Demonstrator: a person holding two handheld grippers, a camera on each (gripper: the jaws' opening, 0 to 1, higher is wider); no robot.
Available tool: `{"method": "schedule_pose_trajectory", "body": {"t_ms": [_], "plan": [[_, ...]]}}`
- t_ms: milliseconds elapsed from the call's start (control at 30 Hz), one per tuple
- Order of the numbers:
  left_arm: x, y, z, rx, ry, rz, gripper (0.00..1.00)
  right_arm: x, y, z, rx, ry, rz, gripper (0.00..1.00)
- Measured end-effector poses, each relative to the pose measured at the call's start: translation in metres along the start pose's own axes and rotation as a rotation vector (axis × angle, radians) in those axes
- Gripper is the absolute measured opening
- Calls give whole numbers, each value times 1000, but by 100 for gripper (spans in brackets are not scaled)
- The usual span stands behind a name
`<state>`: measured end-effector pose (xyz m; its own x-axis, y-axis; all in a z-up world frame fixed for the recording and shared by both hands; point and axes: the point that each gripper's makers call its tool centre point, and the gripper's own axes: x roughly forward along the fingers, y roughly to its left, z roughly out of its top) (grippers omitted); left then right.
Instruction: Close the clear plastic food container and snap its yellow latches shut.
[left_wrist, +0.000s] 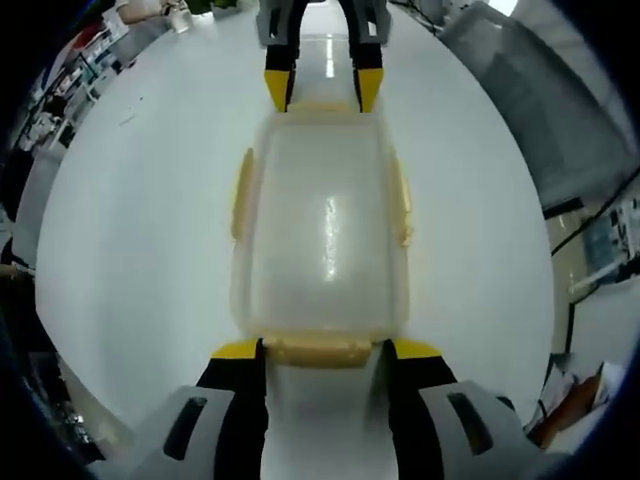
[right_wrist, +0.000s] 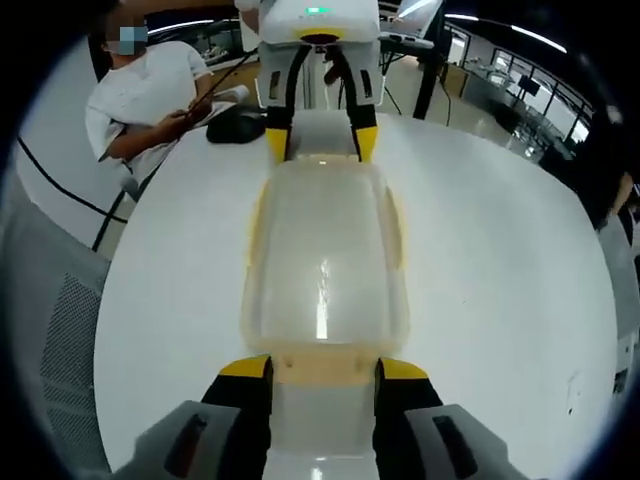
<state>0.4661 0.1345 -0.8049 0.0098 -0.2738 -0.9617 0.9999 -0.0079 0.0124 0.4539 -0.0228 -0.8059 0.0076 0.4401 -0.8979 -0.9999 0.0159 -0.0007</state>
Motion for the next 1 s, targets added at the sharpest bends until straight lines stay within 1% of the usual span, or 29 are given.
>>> {"method": "schedule_pose_trajectory", "body": {"t_ms": [200, 233, 267, 300, 333, 533, 633, 667, 800, 867, 1000], "plan": [[0, 1, -1, 10, -3, -3, 43, 0, 0, 0, -1, 8, -5, 37], [-1, 1, -1, 12, 1, -3, 42, 0, 0, 0, -2, 9, -5, 37], [-1, 2, -1, 14, 7, -2, 38, 0, 0, 0, -7, 10, -3, 37], [-2, 3, -4, -17, 23, 8, 38, 0, 0, 0, -17, 8, -2, 37], [0, 3, -2, 14, 11, -3, 38, 0, 0, 0, -11, 11, -2, 38], [0, 3, -2, 3, 39, 6, 38, 1, 0, 0, -22, 28, 1, 38], [1, 3, -2, -5, 48, 8, 39, 0, -1, 0, -32, 24, 6, 39], [1, 2, -2, -1, 74, 9, 39, 1, -1, 0, -27, 24, 6, 39], [2, 3, -1, 3, 110, 5, 39, 1, 0, 0, -23, 38, 3, 38], [1, 3, -1, -3, 118, 7, 40, 1, 0, 0, -8, 37, 1, 37], [0, 2, -3, -7, 116, 13, 40, 1, 0, 0, -3, 40, 1, 35]]}}
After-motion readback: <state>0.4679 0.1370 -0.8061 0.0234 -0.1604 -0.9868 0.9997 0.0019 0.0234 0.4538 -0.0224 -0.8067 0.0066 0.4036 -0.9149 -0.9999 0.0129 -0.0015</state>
